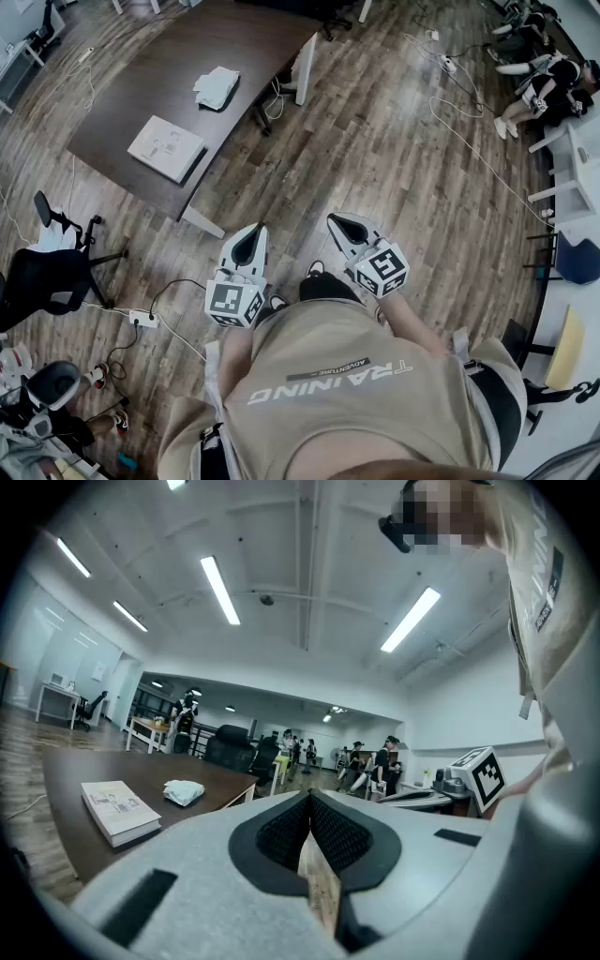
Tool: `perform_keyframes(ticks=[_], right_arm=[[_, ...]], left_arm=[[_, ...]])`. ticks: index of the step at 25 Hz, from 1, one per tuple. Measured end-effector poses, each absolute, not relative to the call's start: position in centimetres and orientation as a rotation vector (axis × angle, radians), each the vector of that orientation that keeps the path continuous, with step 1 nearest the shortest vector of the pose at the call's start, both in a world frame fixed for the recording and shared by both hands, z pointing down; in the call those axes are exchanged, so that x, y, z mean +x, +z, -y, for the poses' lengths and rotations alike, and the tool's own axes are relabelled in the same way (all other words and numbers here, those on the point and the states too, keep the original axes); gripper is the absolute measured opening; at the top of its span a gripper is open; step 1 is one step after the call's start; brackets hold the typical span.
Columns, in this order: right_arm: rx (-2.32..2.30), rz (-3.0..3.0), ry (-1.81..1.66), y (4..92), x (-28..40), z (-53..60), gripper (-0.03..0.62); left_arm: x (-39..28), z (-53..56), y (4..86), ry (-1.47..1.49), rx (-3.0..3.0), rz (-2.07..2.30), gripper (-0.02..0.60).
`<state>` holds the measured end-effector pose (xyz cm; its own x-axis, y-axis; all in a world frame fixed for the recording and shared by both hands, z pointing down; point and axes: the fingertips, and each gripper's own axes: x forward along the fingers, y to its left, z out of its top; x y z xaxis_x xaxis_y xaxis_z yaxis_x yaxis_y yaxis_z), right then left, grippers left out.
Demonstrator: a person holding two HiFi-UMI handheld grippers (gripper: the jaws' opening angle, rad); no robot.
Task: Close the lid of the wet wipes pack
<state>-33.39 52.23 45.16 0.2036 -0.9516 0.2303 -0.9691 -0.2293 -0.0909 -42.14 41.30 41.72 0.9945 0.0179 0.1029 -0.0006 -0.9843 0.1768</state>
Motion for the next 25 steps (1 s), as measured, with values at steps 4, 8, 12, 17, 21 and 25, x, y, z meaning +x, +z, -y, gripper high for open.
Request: perform_keyframes(ticks=[4, 8, 12, 17, 21, 25], right_arm=[[2.398, 1.91, 0.337, 44.2, -29.9, -53.5, 0.014], [2.436, 1.929, 0.336, 43.9, -26.2, -54.1, 0.014], [2.407, 1.93, 0.262, 43.7, -22.6, -53.3, 0.014], [2.347, 1.957, 0.239, 45.2, -20.2, -53.3, 0.014], [2.33, 1.972, 0.296, 47.2, -19.2, -53.1, 0.014], [2.369, 1.967, 0.39, 48.5, -17.4, -53.9, 0.014]], left_arm=[[-38.4, -41.9, 39.9, 0.144, 2.987, -0.013, 0.005], [-34.5, -42.3, 38.9, 0.166, 3.005, -0.038, 0.005], [-31.3, -42.3, 39.2, 0.198, 3.002, -0.04, 0.005], [-27.8, -44.5, 42.7, 0.305, 2.989, -0.072, 0.005], [-26.3, -45.2, 43.8, 0.325, 2.957, -0.085, 0.005], [-25.1, -44.3, 43.5, 0.35, 2.961, -0.068, 0.005]])
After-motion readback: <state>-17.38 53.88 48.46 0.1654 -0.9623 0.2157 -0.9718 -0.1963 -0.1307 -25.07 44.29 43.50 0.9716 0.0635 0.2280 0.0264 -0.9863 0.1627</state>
